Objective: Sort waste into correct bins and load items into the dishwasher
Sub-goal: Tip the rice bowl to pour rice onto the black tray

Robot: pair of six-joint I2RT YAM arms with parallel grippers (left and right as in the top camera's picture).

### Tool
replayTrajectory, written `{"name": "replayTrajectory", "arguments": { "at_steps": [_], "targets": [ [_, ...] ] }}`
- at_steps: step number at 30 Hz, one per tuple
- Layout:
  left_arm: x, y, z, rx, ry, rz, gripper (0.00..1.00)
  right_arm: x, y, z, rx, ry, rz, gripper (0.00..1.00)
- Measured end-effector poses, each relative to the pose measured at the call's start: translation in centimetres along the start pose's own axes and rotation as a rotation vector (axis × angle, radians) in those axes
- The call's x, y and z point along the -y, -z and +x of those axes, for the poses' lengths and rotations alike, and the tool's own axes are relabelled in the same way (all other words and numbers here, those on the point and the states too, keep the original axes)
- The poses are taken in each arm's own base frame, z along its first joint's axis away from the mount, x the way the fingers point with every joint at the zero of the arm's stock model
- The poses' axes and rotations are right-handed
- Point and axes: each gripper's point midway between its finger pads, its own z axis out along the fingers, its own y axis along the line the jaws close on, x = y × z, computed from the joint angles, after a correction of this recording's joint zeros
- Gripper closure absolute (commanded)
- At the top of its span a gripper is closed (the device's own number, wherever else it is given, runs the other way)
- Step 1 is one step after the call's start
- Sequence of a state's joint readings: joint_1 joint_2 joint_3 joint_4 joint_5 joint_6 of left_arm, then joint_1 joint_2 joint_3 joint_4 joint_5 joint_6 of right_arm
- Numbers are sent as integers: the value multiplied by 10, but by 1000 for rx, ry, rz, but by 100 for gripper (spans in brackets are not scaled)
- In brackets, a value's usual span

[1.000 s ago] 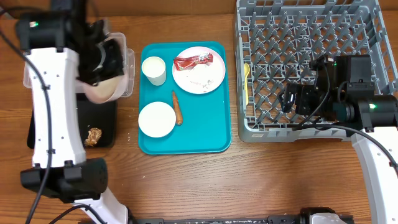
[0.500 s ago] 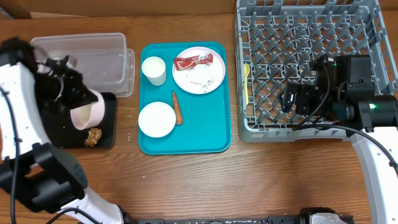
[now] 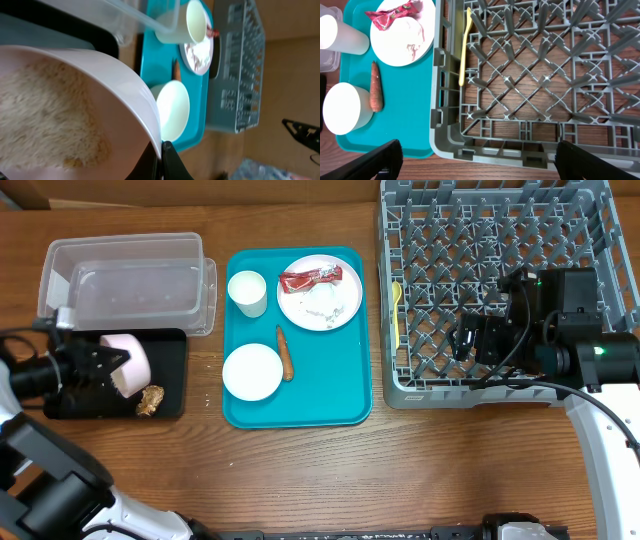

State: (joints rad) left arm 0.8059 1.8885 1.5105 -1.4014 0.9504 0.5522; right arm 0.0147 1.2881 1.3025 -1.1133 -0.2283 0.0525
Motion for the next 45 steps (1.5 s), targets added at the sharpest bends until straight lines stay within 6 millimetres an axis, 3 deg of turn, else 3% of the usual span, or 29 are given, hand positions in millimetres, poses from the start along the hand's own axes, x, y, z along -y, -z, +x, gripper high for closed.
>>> {"name": "replayTrajectory", "arguments": {
  "at_steps": [4, 17, 33, 45],
  "targets": [
    [-12, 9, -6, 81, 42, 68, 96, 0, 0, 0, -1, -1, 0, 0],
    [-16, 5, -27, 195, 123, 278, 96, 0, 0, 0, -2, -1, 0, 0],
    [-2, 31, -42, 281, 401, 465, 96, 0, 0, 0, -2, 0, 0, 0],
    [1, 33, -43, 283, 438, 490, 96, 0, 0, 0, -1, 0, -1, 0]
  ]
}}
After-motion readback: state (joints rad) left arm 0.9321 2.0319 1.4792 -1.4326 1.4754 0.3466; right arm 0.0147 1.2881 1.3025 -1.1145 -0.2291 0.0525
